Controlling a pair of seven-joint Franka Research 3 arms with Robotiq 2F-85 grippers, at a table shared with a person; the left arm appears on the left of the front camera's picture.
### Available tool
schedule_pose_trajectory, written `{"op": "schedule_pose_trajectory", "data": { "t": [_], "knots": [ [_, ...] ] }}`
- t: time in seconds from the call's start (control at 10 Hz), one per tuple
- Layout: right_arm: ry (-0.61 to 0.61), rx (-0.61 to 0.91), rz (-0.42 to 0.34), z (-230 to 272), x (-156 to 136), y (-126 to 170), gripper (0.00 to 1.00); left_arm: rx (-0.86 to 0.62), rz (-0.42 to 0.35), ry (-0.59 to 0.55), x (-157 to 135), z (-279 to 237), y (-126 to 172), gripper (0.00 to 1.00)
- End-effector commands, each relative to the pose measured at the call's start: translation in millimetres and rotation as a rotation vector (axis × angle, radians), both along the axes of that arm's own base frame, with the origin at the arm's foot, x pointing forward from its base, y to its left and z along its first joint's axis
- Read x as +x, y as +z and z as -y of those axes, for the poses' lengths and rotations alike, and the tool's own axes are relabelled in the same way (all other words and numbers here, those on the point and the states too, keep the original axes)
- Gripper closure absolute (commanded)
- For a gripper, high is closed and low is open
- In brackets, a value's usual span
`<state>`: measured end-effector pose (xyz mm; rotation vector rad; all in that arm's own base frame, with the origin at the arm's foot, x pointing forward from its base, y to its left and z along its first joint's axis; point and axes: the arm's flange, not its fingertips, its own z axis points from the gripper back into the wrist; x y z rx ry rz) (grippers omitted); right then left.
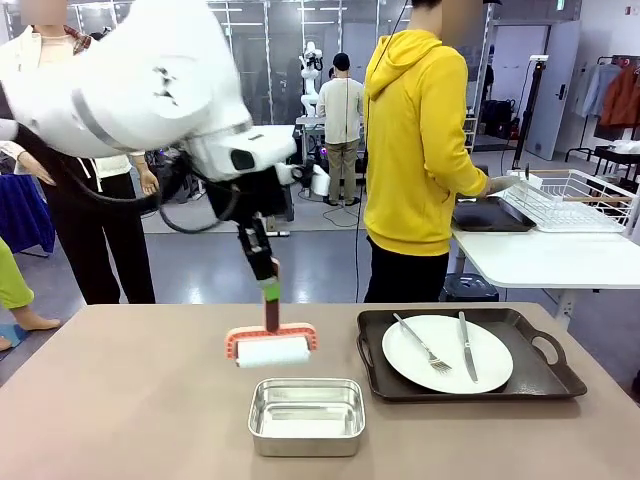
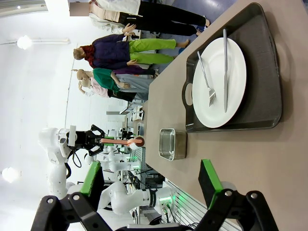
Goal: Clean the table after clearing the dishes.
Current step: Place the Lint Roller back on top of the Airtight Container.
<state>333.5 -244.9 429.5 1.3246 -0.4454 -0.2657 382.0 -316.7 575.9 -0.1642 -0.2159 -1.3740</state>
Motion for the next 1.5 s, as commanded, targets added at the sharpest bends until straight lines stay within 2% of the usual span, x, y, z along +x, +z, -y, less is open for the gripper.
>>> {"op": "schedule_pose_trajectory", "data": {
  "t": [0.0,0.1,0.3,0.4,0.5,0.6,0.7,1.0,1.3,1.4],
  "knots": [
    [-0.003,0.007,0.021,-0.4,-0.5,3.6,0.00,0.034,0.071,-0.092,15.3,26.7,-15.3,0.76],
    [-0.003,0.007,0.021,-0.4,-0.5,3.6,0.00,0.072,0.058,-0.146,15.4,40.8,-27.5,0.76],
    [-0.003,0.007,0.021,-0.4,-0.5,3.6,0.00,0.085,0.041,-0.180,32.0,52.4,-47.4,0.76],
    [-0.003,0.007,0.021,-0.4,-0.5,3.6,0.00,0.078,0.020,-0.197,41.7,53.2,-57.0,0.76],
    [-0.003,0.007,0.021,-0.4,-0.5,3.6,0.00,0.037,-0.036,-0.228,49.6,52.2,-64.3,0.76],
    [-0.003,0.007,0.021,-0.4,-0.5,3.6,0.00,0.049,-0.050,-0.245,58.3,52.7,-74.5,0.76],
    [-0.003,0.007,0.021,-0.4,-0.5,3.6,0.00,0.029,-0.105,-0.249,68.6,53.0,-83.1,0.76],
    [-0.003,0.007,0.021,-0.4,-0.5,3.6,0.00,0.069,-0.186,-0.208,88.6,56.8,-120.6,0.76],
    [-0.003,0.007,0.021,-0.4,-0.5,3.6,0.00,0.074,-0.219,-0.174,103.3,57.5,-135.5,0.76],
    [-0.003,0.007,0.021,-0.4,-0.5,3.6,0.00,0.071,-0.220,-0.168,107.1,56.5,-133.0,0.69]
  ]
}}
